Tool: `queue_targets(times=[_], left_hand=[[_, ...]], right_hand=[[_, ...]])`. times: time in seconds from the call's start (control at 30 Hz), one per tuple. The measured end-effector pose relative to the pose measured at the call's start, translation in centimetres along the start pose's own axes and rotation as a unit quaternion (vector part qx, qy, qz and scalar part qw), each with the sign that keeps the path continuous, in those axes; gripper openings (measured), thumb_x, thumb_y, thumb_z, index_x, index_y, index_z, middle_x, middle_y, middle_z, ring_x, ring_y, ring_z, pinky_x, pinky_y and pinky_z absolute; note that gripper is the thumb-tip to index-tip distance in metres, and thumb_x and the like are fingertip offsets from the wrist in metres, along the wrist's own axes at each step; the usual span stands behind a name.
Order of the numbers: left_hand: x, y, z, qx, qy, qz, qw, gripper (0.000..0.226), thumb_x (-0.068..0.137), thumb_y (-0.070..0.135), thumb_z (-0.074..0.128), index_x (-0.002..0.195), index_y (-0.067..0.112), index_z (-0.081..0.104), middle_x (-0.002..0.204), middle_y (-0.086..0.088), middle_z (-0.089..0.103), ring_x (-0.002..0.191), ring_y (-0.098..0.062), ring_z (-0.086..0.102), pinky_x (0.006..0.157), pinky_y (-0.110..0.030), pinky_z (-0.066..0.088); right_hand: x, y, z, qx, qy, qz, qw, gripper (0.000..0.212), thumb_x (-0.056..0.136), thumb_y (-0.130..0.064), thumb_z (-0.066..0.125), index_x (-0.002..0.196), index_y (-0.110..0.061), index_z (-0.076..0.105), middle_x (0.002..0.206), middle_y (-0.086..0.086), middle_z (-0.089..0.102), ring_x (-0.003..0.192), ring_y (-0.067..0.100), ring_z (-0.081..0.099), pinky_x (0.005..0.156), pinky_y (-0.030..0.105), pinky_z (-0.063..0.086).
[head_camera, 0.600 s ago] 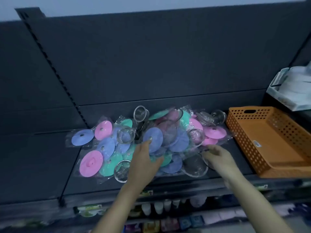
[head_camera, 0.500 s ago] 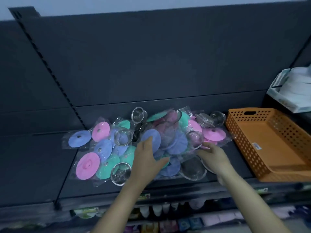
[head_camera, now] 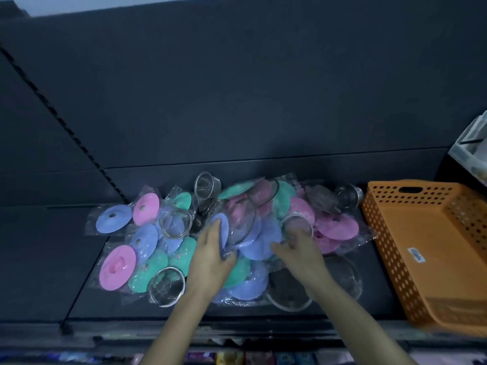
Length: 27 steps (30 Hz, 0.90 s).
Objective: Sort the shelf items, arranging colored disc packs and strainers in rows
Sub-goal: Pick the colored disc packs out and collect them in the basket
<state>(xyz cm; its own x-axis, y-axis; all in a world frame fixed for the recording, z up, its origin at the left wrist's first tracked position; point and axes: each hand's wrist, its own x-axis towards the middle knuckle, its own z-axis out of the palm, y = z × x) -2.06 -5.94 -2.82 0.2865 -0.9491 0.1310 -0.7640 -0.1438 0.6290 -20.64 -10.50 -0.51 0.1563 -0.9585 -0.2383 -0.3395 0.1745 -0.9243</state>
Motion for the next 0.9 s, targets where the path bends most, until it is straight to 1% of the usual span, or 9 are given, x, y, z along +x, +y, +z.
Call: queue_targets(times=[0.17,0.3,0.43,0.5,0.57,0.63,0.73,0.83,0.9], left_hand=[[-0.5,0.0,-1.1,-0.015,0.034,-0.014,0.999,0.062,0.089,0.008,0.059,0.144,0.016,0.034,0.143,-0.003,0.046,0.128,-0.020,0.045,0.098,-0.009,0.024],[-0.4,0.3,-2.1,-0.034,0.079,-0.033,0.996,0.056,0.089,-0.002,0.052,0.140,0.016,0.040,0.113,-0.016,0.065,0.097,-0.035,0.061,0.078,-0.021,0.039],[0.6,0.3,-3.2,-0.060,0.102,-0.062,0.991,0.054,0.092,-0.001,0.046,0.143,0.015,0.035,0.084,-0.015,0.065,0.062,-0.021,0.054,0.056,-0.021,0.031],[1.2,0.3,-4.1,-0.087,0.112,-0.068,0.988,0.052,0.094,0.001,0.044,0.143,0.015,0.035,0.087,-0.014,0.066,0.063,-0.021,0.053,0.054,-0.019,0.031],[2.0,0.1,-5.2,-0.114,0.120,-0.076,0.983,0.047,0.095,0.001,0.043,0.140,0.013,0.038,0.088,-0.011,0.066,0.063,-0.018,0.052,0.053,-0.017,0.034],[2.7,-0.3,-6.1,-0.148,0.124,-0.081,0.978,0.039,0.094,0.000,0.042,0.132,0.011,0.044,0.073,0.000,0.061,0.055,-0.005,0.048,0.048,-0.014,0.035],[3.4,-0.8,-7.4,-0.193,0.137,-0.080,0.968,0.030,0.093,0.004,0.045,0.117,0.020,0.048,0.055,0.011,0.050,0.044,-0.001,0.041,0.043,-0.014,0.034],[4.0,-1.4,-8.3,-0.234,0.158,-0.096,0.955,0.030,0.091,0.001,0.043,0.109,0.024,0.049,0.067,0.006,0.052,0.058,-0.010,0.046,0.053,-0.024,0.041],[4.3,-1.7,-8.7,-0.257,0.170,-0.104,0.946,0.025,0.091,-0.001,0.041,0.104,0.019,0.050,0.073,0.004,0.054,0.065,-0.016,0.047,0.059,-0.031,0.042]], right_hand=[[0.9,0.0,0.6,0.025,-0.033,-0.020,0.999,0.020,0.083,-0.014,0.069,0.089,-0.026,0.054,0.066,-0.007,0.053,0.048,-0.008,0.052,0.045,0.008,0.041],[1.5,-0.2,1.0,0.002,-0.026,-0.008,1.000,0.046,0.082,-0.004,0.068,0.122,-0.020,0.052,0.066,-0.004,0.053,0.054,0.008,0.052,0.048,0.018,0.044],[1.8,-0.7,0.3,-0.018,0.054,-0.027,0.998,0.039,0.081,0.004,0.063,0.118,-0.009,0.062,0.072,0.000,0.062,0.061,0.016,0.057,0.058,0.027,0.051],[1.8,-1.4,-0.6,-0.012,0.105,-0.041,0.994,0.031,0.081,0.002,0.062,0.110,-0.010,0.066,0.077,-0.004,0.064,0.070,0.017,0.062,0.065,0.030,0.053],[1.7,-2.6,-1.8,-0.009,0.162,-0.076,0.984,0.023,0.080,0.000,0.062,0.095,-0.017,0.068,0.075,-0.013,0.064,0.070,0.009,0.061,0.060,0.015,0.048],[1.7,-4.4,-2.7,-0.008,0.215,-0.111,0.970,0.024,0.078,-0.002,0.062,0.078,-0.026,0.062,0.071,-0.016,0.062,0.066,0.002,0.058,0.061,0.013,0.048],[2.1,-7.0,-3.0,-0.001,0.250,-0.150,0.957,0.023,0.080,-0.006,0.060,0.081,-0.029,0.059,0.077,-0.016,0.063,0.074,0.009,0.062,0.073,0.032,0.052],[2.8,-9.3,-2.0,-0.031,0.283,-0.218,0.934,0.022,0.081,-0.005,0.059,0.086,-0.027,0.061,0.077,-0.022,0.060,0.073,-0.006,0.058,0.070,0.006,0.041],[3.5,-10.4,-0.8,-0.091,0.285,-0.271,0.915,0.017,0.081,-0.003,0.058,0.085,-0.019,0.063,0.076,-0.015,0.060,0.069,0.000,0.053,0.064,0.008,0.036]])
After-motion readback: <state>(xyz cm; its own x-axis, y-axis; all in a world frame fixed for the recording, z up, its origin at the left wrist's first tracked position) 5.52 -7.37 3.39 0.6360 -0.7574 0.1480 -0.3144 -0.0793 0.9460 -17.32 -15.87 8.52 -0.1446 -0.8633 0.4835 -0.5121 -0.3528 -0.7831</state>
